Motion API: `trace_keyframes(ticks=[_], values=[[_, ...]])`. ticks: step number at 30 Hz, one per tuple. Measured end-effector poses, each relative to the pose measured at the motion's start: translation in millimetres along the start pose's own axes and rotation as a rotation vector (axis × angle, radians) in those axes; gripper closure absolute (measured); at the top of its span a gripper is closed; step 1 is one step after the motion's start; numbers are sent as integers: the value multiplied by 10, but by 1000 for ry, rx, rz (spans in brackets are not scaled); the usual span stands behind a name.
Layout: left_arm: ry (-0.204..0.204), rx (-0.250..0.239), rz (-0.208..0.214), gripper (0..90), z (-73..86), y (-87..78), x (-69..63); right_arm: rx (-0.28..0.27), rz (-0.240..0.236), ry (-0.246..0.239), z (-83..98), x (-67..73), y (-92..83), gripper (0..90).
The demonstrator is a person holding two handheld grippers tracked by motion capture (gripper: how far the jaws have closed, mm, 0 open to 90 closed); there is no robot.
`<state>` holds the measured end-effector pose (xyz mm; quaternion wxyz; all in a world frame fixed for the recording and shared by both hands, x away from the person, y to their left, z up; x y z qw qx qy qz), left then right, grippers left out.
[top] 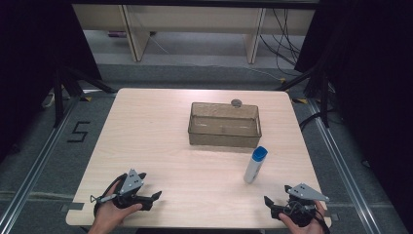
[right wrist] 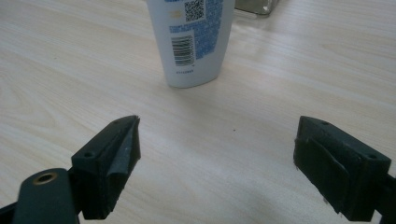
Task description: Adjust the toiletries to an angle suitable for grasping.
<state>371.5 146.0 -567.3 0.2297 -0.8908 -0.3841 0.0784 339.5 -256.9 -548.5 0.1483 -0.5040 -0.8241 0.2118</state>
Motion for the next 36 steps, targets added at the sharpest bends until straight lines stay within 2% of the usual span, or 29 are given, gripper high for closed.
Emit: trace_keyframes(ticks=[1,3,4,7,8,10,12,13,14,15,17,18,21,23,24,25,26,27,28,30,36], values=[[-1,1,0,155,2,0,1,-5,4,-11,-9,-3,0,160],[1,3,-4,155,3,1,8,0,1,-1,-9,18,-3,160],[4,4,-4,155,2,0,11,2,-1,-22,-9,18,11,159],[4,5,-4,155,3,0,10,1,1,-10,-13,40,24,158],[-3,-2,-3,155,-3,3,3,-7,9,-32,-23,23,35,157],[0,-1,-2,155,-2,1,2,-2,6,-12,-24,50,35,157],[2,3,-4,155,2,2,8,-14,10,-22,-44,51,42,157],[7,7,-5,155,5,0,11,-10,10,-9,-50,72,34,157],[7,7,-5,155,5,0,11,-24,17,-32,-69,60,42,158],[7,8,0,155,9,2,7,-19,15,-9,-71,87,40,158],[1,4,1,155,4,7,0,-26,26,-32,-94,82,47,158],[0,4,3,155,5,8,-2,-28,24,-19,-99,105,58,158],[2,6,4,155,7,9,-4,-32,21,-25,-127,145,81,158],[16,17,6,155,14,-1,7,-26,18,3,-129,201,96,161],[3,5,-1,156,4,3,-1,-30,12,2,-135,219,110,161],[3,5,-1,156,4,3,-1,-30,12,2,-135,219,110,161],[11,11,-4,156,8,-1,11,-38,21,-29,-148,191,110,161],[7,7,-1,156,5,5,8,-36,10,-18,-146,215,116,161],[29,21,-3,156,16,-6,25,-48,14,-35,-162,199,114,161],[18,18,10,156,16,-3,3,-52,11,-18,-163,207,113,161],[25,21,7,156,18,-2,9,-70,22,-20,-192,182,108,161]])
Point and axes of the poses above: each handheld gripper's, and its own axes: y roughly forward along the jaws, z roughly out of its underside, x roughly to its left, the point moved 10 cm from there along y, roughly forward along the jaws, and after that the axes turned 8 degrees about -x, right-handed, at the moved point
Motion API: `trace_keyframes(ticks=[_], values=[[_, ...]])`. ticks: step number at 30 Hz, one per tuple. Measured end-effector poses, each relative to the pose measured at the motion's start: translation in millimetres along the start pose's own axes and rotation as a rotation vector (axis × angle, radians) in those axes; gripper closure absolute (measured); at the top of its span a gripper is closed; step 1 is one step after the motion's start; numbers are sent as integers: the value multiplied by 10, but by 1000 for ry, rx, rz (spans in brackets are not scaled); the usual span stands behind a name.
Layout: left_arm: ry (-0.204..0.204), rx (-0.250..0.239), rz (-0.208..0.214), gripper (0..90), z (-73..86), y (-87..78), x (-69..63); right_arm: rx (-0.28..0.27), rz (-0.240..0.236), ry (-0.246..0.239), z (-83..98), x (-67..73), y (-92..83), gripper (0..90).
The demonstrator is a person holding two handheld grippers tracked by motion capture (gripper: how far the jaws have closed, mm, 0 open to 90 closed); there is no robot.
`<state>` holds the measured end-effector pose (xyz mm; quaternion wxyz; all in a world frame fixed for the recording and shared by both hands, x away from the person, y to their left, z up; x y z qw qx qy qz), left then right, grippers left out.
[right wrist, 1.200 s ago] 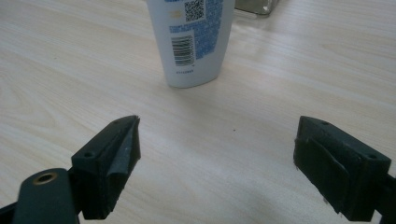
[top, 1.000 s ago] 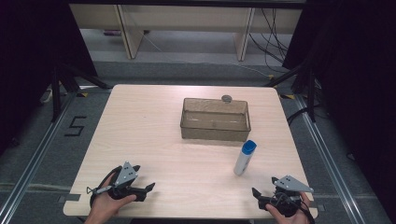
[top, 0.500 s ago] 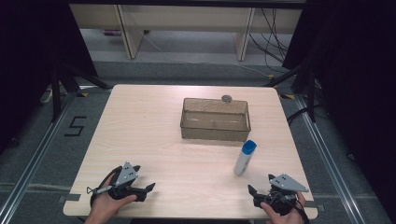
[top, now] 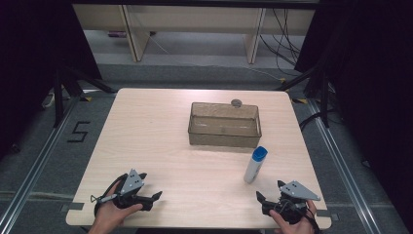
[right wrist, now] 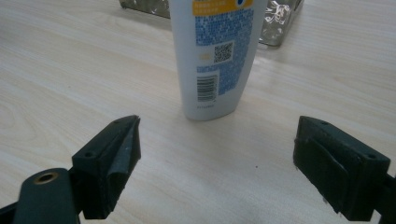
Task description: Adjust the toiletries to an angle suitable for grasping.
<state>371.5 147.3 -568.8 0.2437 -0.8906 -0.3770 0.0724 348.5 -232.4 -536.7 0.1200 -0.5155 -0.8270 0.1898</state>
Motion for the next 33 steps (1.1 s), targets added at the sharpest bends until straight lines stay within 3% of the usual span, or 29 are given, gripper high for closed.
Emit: trace_keyframes(ticks=[3,4,9,10,18,23,24,25,31,32,33], values=[[2,0,-1,156,-3,2,4,10,-5,40,-2,40,11,162],[2,1,5,157,-3,-2,-4,-7,-3,0,-33,9,31,162],[2,3,-1,157,-3,-5,-1,-2,-20,9,-57,58,86,162],[0,0,-5,157,-5,1,2,-10,-9,-26,-80,50,102,165],[-1,-4,7,157,-9,5,-11,-20,1,-42,-131,59,159,162],[2,1,10,157,-4,6,-11,-13,-14,-11,-153,93,181,162],[11,8,2,157,4,7,11,-39,-3,-49,-193,60,205,161],[11,8,2,157,4,7,11,-31,-2,-34,-192,69,206,161],[9,8,2,157,5,6,9,-40,-1,-53,-215,61,253,159],[-10,-6,7,157,-6,14,-17,-32,-2,-29,-209,86,258,159],[-7,-2,0,157,-3,12,-10,-41,1,-52,-224,69,268,159]])
Point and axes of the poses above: each handheld gripper's, and its own axes: y roughly forward along the jaws, z roughly out of its underside, x roughly to its left, the point moved 10 cm from there along y, roughly forward along the jaws, and after that the axes turned 8 degrees about -x, right-handed, at the moved point
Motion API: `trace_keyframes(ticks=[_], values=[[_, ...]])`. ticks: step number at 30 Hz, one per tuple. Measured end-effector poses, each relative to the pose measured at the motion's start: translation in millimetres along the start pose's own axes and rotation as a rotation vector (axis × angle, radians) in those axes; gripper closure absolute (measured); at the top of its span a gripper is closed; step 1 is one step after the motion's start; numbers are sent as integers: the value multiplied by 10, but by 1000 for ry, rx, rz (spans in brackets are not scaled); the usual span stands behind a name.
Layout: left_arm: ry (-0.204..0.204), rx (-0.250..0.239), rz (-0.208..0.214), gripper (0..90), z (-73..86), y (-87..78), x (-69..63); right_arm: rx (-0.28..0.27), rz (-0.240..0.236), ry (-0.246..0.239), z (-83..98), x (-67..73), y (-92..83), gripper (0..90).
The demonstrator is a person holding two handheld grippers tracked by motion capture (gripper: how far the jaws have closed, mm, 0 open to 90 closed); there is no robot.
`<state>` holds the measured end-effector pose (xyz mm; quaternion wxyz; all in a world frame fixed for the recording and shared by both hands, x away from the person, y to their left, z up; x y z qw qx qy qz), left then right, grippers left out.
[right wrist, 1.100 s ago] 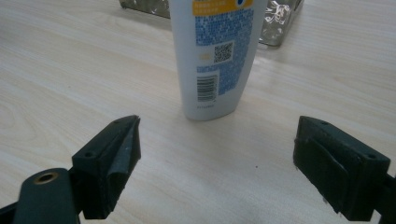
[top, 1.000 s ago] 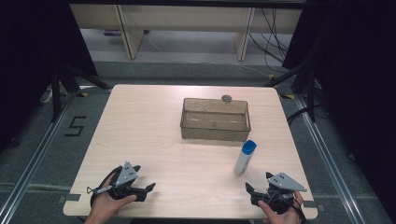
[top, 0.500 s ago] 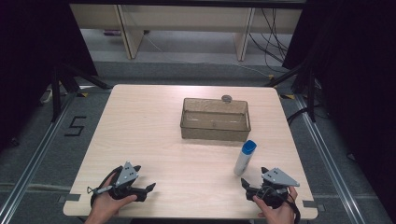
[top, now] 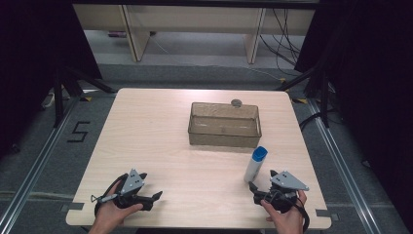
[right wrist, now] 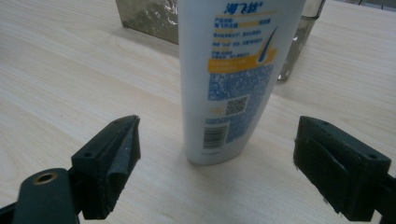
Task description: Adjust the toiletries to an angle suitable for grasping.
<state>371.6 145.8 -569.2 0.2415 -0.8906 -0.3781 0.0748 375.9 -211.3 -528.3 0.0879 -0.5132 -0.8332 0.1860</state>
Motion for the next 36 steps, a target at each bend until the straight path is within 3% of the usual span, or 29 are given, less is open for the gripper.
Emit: trace_keyframes(ticks=[1,4,5,13,21,22,24,25,28,29,30,32,36], values=[[6,1,6,157,1,0,7,3,-3,21,0,19,22,158],[11,1,1,157,2,-2,16,3,-5,6,-9,9,48,157],[9,0,1,157,3,0,17,5,-13,24,-8,28,55,157],[14,7,-4,156,11,-2,21,-26,1,37,-79,-10,95,158],[-4,-10,4,156,-7,3,4,-41,2,15,-132,11,160,158],[12,5,-2,156,7,-5,24,-44,1,17,-138,15,169,158],[5,-2,0,156,1,-1,16,-39,12,33,-142,22,180,158],[-5,-10,2,156,-6,3,7,-39,1,8,-155,15,199,159],[3,-3,1,156,0,-3,15,-44,3,0,-168,6,216,160],[-21,-22,2,156,-15,12,-5,-48,8,4,-174,3,223,160],[-23,-21,3,157,-15,13,-7,-29,14,70,-157,48,218,160],[-1,-1,5,157,4,1,5,-52,11,12,-191,-9,241,160],[9,5,-1,157,7,-4,22,-49,15,60,-196,-4,271,159]])
Point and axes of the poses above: each handheld gripper's, and its own axes: y roughly forward along the jaws, z roughly out of its underside, x roughly to its left, the point moved 10 cm from there along y, roughly forward along the jaws, and after that the axes turned 8 degrees about -x, right-handed, at the moved point
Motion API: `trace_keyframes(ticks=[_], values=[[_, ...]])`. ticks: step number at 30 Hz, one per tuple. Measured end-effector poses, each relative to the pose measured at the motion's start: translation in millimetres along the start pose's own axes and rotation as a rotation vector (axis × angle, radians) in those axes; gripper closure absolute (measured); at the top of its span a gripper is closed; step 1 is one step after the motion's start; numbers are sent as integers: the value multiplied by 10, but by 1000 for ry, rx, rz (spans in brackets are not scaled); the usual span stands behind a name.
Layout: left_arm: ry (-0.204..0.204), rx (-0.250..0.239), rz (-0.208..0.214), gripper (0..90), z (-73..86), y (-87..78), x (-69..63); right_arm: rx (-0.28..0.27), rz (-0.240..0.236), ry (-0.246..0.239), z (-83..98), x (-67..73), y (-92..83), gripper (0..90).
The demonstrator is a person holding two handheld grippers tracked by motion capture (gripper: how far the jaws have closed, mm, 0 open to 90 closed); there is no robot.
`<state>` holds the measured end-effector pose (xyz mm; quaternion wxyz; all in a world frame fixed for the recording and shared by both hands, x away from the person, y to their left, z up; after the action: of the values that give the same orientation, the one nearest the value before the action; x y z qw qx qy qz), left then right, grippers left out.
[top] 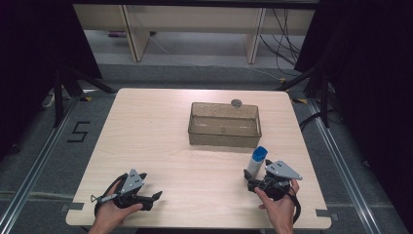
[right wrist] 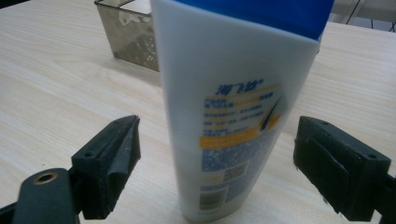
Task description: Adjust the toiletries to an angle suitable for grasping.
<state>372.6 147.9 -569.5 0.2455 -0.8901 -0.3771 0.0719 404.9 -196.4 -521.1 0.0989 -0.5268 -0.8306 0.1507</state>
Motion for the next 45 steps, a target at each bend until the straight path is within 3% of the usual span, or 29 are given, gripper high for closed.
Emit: trace_keyframes(ticks=[2,3,5,14,16,18,24,25,28,29,34,35,36,37,39,40,41,44,45], values=[[-24,-19,3,157,-16,12,-23,-4,4,16,-2,-8,28,159],[-14,-11,4,157,-10,5,-15,-1,5,25,4,-7,38,159],[-15,-10,6,157,-8,5,-21,-9,5,-21,-17,-64,72,159],[-14,-11,5,157,-9,4,-18,-12,1,-6,-33,-73,115,164],[-14,-12,5,158,-10,5,-16,-23,-13,-32,-52,-94,133,167],[-14,-11,5,158,-9,5,-16,-22,-9,-8,-49,-88,140,172],[-33,-25,5,158,-18,15,-32,-25,-14,-8,-49,-123,174,189],[-33,-25,5,158,-19,16,-31,-7,-22,49,-32,-80,168,196],[-16,-9,6,158,-7,4,-20,-16,-39,49,-41,-92,183,199],[-18,-7,7,158,-3,5,-23,-18,-31,85,-41,-70,180,203],[-7,-3,5,158,0,2,-11,-27,-42,50,-59,-104,197,224],[-26,-17,4,158,-12,12,-24,-35,-44,31,-65,-114,212,229],[-34,-25,5,158,-19,16,-31,-35,-44,31,-65,-114,212,229],[-33,-25,5,158,-19,16,-32,-29,-46,70,-56,-76,212,234],[-17,-11,7,158,-6,6,-20,-47,-38,26,-72,-117,231,249],[-19,-13,6,158,-9,8,-20,-40,-51,27,-73,-108,221,252],[-18,-12,6,158,-8,8,-19,-43,-49,60,-70,-80,227,255],[-18,-9,7,158,-4,7,-23,-36,-59,58,-66,-79,235,282],[-13,-4,7,158,-1,2,-16,-39,-61,34,-72,-97,236,284]])
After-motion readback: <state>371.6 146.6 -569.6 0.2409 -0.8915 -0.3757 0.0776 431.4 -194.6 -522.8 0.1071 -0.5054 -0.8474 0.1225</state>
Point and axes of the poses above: each handheld gripper's, and its own axes: y roughly forward along the jaws, z roughly out of its underside, x roughly to its left, the point moved 10 cm from there along y, roughly forward along the jaws, and after that the axes turned 8 degrees about -x, right-handed, at the moved point
